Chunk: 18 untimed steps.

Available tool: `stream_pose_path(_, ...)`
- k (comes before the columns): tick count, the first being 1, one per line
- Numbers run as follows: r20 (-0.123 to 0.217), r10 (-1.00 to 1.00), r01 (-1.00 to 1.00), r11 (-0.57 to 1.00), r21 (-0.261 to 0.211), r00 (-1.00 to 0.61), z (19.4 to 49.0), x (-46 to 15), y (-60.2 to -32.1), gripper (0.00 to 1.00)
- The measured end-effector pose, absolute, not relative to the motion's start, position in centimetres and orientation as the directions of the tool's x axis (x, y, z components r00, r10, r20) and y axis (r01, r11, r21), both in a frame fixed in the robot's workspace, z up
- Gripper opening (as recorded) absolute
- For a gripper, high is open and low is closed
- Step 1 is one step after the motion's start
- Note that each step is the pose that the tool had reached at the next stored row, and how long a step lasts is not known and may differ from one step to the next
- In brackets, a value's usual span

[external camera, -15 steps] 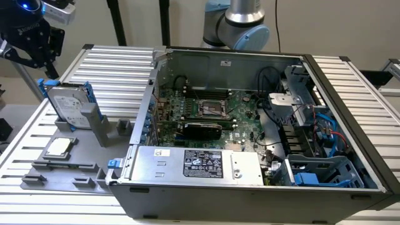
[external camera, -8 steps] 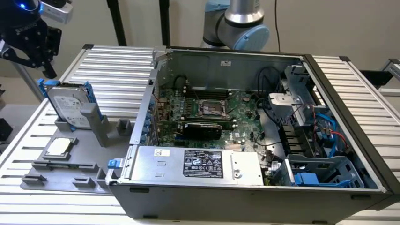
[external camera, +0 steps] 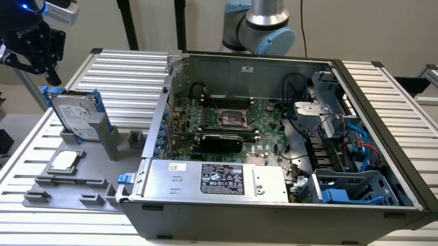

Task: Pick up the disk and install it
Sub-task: 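Pick up the disk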

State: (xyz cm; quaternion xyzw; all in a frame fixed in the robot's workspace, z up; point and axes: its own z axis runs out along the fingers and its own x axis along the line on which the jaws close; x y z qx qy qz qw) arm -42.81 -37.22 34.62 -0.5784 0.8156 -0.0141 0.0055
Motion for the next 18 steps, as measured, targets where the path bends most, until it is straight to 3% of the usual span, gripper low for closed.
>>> stream_pose_path(12,0.008,-0.955,-0.954,0.297,-0.025,-0.298,34.59,-42.86,-37.18,0.0)
stream_pose_path(18,0.017,-0.965,-0.966,0.26,0.003,-0.26,34.55,-42.86,-37.17,0.0)
